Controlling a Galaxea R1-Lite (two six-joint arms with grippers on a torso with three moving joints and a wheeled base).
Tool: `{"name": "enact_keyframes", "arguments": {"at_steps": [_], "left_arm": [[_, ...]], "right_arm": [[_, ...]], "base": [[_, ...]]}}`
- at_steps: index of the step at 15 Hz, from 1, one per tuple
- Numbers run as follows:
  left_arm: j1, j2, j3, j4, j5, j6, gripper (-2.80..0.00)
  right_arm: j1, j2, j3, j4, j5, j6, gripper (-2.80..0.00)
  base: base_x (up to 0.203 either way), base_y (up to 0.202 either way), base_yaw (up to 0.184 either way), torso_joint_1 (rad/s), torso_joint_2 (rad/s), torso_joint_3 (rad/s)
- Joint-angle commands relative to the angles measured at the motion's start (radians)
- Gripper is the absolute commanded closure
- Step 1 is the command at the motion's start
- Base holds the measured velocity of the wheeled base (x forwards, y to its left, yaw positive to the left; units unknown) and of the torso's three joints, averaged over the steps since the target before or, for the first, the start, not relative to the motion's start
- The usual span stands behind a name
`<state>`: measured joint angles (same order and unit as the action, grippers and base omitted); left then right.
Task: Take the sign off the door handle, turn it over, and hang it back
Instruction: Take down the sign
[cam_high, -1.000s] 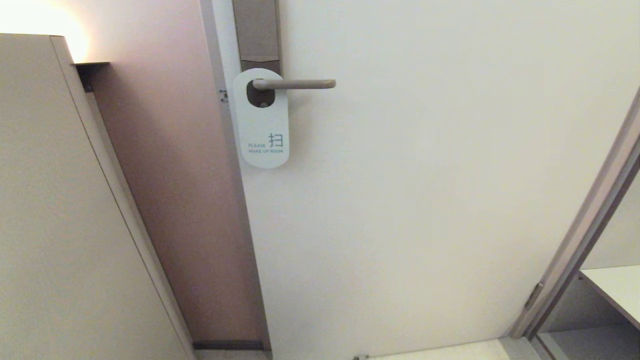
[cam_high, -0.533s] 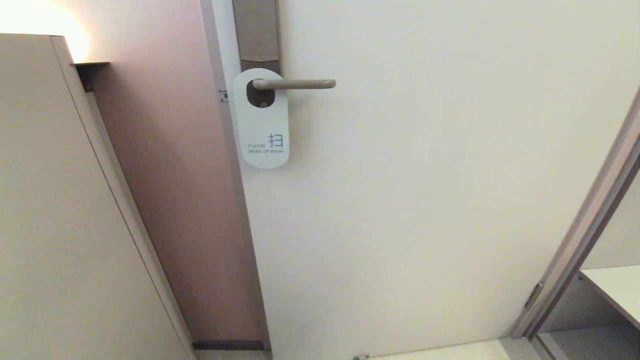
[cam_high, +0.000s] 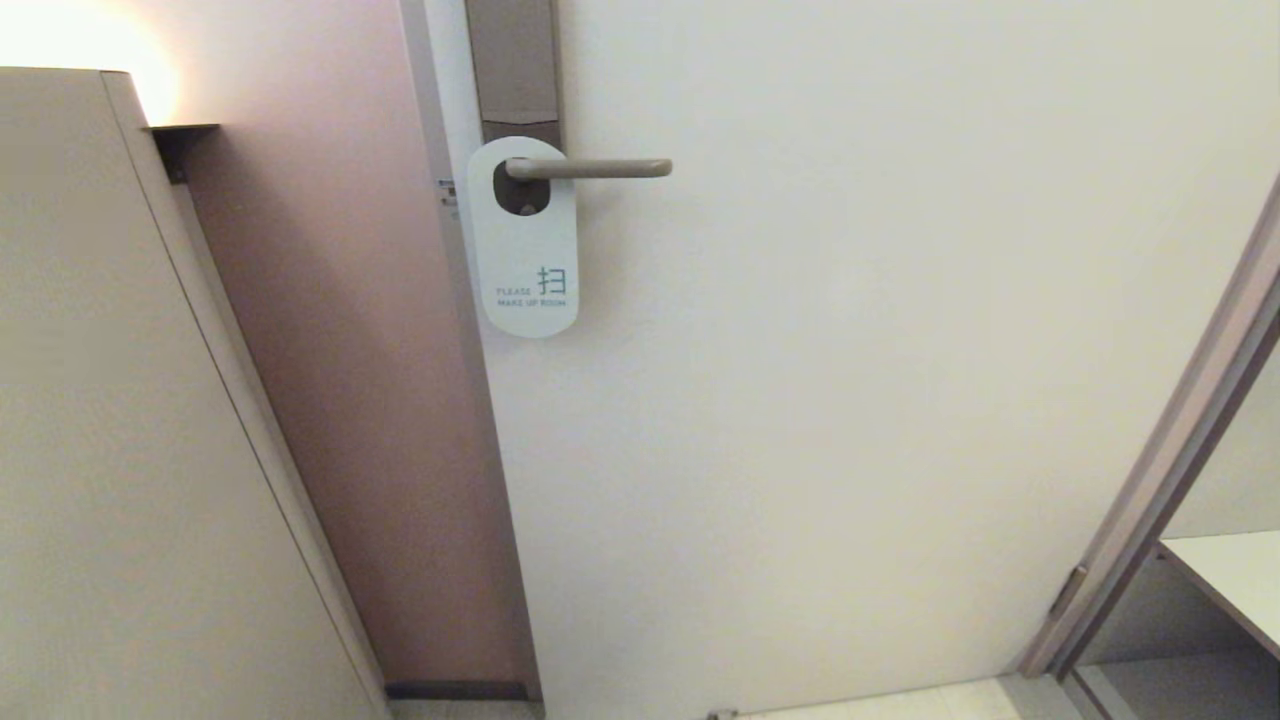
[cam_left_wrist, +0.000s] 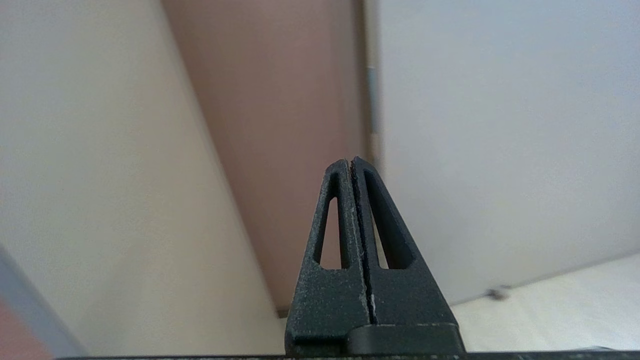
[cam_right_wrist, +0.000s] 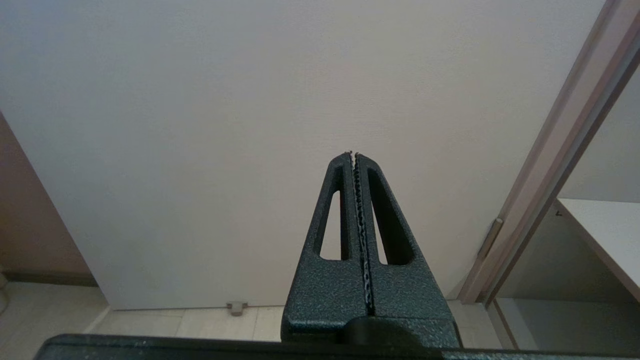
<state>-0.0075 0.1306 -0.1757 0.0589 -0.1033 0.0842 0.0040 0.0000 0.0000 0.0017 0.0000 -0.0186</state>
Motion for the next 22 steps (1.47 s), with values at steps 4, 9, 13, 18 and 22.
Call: {"name": "enact_keyframes", "arguments": {"at_steps": [4,9,13,18,22], "left_arm": [[-0.091,0.373,-0.172,-0.056,-0.012,-0.063,0.0],[-0.125,0.738,-0.349,-0.181,-0.023,-0.091,0.0],[-0.126,1.001,-0.575,-0.226,-0.056,-0.121,0.0],[-0.105,1.183,-0.747,-0.238,-0.153,-0.125,0.0],[-0.075,1.269,-0.789,-0.277,-0.289,-0.125,0.0]], "right_arm": [[0.001,0.0,0.0,0.0,0.0,0.0,0.0],[0.001,0.0,0.0,0.0,0.0,-0.001,0.0],[0.001,0.0,0.0,0.0,0.0,-0.001,0.0],[0.001,0.0,0.0,0.0,0.0,-0.001,0.0],[0.001,0.0,0.0,0.0,0.0,0.0,0.0]], "base": [[0.0,0.0,0.0,0.0,0.0,0.0],[0.0,0.0,0.0,0.0,0.0,0.0],[0.0,0.0,0.0,0.0,0.0,0.0],[0.0,0.0,0.0,0.0,0.0,0.0],[0.0,0.0,0.0,0.0,0.0,0.0]]}}
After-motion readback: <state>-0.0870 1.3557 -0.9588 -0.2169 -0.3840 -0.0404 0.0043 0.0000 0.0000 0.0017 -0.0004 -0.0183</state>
